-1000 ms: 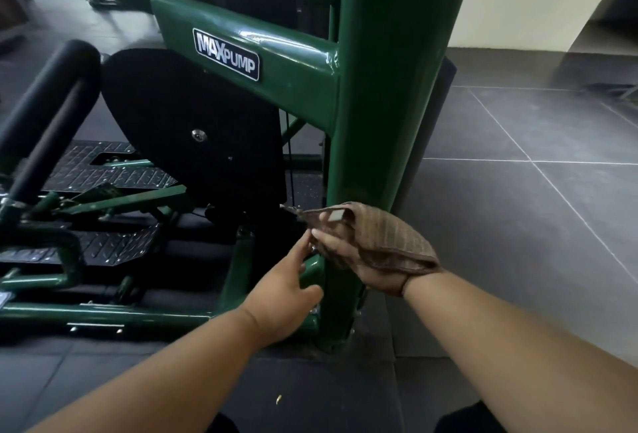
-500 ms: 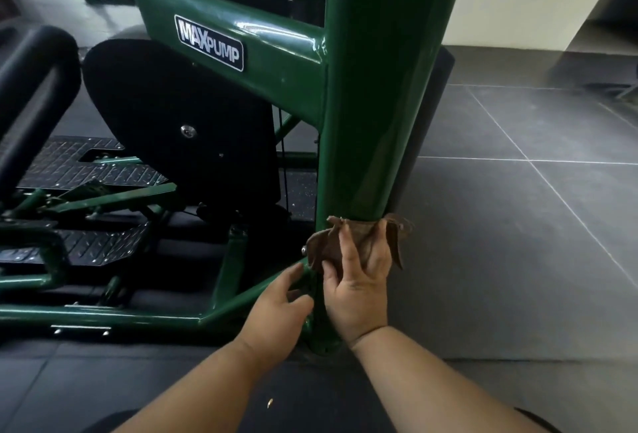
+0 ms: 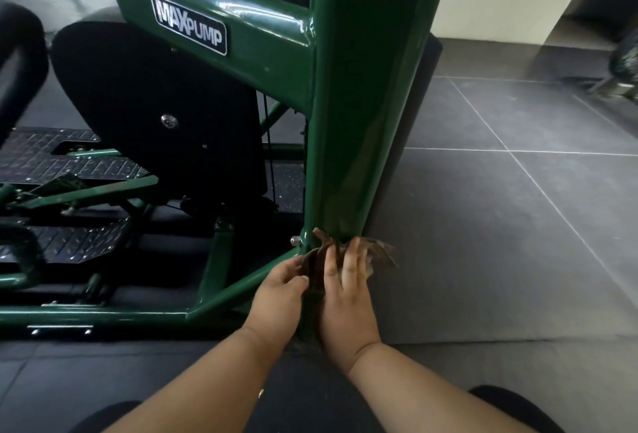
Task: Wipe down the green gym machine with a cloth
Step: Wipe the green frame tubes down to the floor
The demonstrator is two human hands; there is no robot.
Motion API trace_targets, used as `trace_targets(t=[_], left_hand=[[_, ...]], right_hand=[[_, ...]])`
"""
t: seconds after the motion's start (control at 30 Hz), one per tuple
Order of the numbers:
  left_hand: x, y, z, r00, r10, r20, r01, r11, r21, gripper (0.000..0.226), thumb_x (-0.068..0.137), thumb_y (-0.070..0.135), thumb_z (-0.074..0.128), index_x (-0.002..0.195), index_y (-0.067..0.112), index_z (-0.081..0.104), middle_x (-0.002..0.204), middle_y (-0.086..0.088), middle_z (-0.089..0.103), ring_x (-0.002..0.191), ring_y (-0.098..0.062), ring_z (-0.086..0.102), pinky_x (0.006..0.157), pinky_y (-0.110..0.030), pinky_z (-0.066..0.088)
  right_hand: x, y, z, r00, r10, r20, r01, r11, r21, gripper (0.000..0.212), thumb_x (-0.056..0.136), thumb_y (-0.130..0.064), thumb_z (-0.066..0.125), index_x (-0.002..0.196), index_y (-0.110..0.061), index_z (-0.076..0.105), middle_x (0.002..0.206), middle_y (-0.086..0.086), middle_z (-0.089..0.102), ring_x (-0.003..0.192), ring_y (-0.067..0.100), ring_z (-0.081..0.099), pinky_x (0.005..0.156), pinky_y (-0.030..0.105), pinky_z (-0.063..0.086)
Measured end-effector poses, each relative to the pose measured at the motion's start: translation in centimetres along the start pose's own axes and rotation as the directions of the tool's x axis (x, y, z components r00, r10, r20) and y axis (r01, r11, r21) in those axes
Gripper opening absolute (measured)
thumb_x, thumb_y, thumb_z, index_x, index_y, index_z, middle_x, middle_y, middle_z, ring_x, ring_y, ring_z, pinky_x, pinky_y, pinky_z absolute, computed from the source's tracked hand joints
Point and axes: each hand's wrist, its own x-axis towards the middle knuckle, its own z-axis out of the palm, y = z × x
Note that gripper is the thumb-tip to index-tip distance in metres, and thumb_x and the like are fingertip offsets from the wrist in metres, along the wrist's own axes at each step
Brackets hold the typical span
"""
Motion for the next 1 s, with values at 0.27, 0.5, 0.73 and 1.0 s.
trace_targets(t=[0.27, 0.5, 0.73, 1.0], left_hand=[[0.9, 0.1, 1.2, 0.993, 0.048, -0.111, -0.046, 0.999, 0.026, 0.01, 0.098, 0.024, 0.074, 0.108, 0.022, 0.073, 0.096, 0.0, 0.081, 0.093, -0.02, 0.078, 0.091, -0.046, 0.064], [1.7, 1.8, 0.1, 0.927, 0.143, -0.346, -0.172, 0.984, -0.055, 0.008, 0.101, 0.015, 0.067, 0.104, 0.022, 0.07, 0.099, 0.001, 0.079, 0.092, -0.015, 0.078, 0.085, -0.035, 0.064], [3.5, 4.6, 0.7, 0.844, 0.226, -0.486, -0.291, 0.955, -0.062, 0.01, 0.101, 0.018, 0.066, 0.101, 0.028, 0.068, 0.1, 0.005, 0.077, 0.092, -0.012, 0.076, 0.084, -0.031, 0.063], [4.4, 5.6, 3.6, 0.81, 0.351, -0.469, -0.315, 0.936, 0.155, 0.02, 0.106, 0.036, 0.058, 0.091, 0.025, 0.052, 0.081, 0.007, 0.061, 0.07, -0.012, 0.057, 0.066, -0.034, 0.048]], right_hand=[[1.1, 1.5, 1.1, 0.975, -0.133, 0.179, 0.163, 0.973, -0.161, 0.068, 0.101, -0.022, 0.028, 0.165, -0.004, 0.011, 0.172, 0.024, -0.01, 0.155, 0.055, -0.007, 0.127, 0.064, 0.009], [0.4, 1.4, -1.5, 0.982, -0.171, -0.086, 0.171, 0.985, -0.013, 0.078, 0.086, -0.019, 0.045, 0.162, -0.009, 0.029, 0.171, 0.022, 0.007, 0.149, 0.05, 0.024, 0.127, 0.047, 0.008], [0.0, 2.9, -1.5, 0.96, -0.152, -0.233, 0.177, 0.98, 0.09, 0.07, 0.082, -0.018, 0.061, 0.15, -0.018, 0.046, 0.153, 0.017, 0.032, 0.143, 0.033, 0.036, 0.117, 0.056, 0.041], [-1.3, 2.9, 0.0, 0.991, 0.015, -0.132, 0.015, 0.975, 0.223, 0.078, 0.088, -0.038, 0.058, 0.156, -0.011, 0.031, 0.161, 0.009, 0.027, 0.152, 0.033, 0.026, 0.123, 0.059, 0.029]])
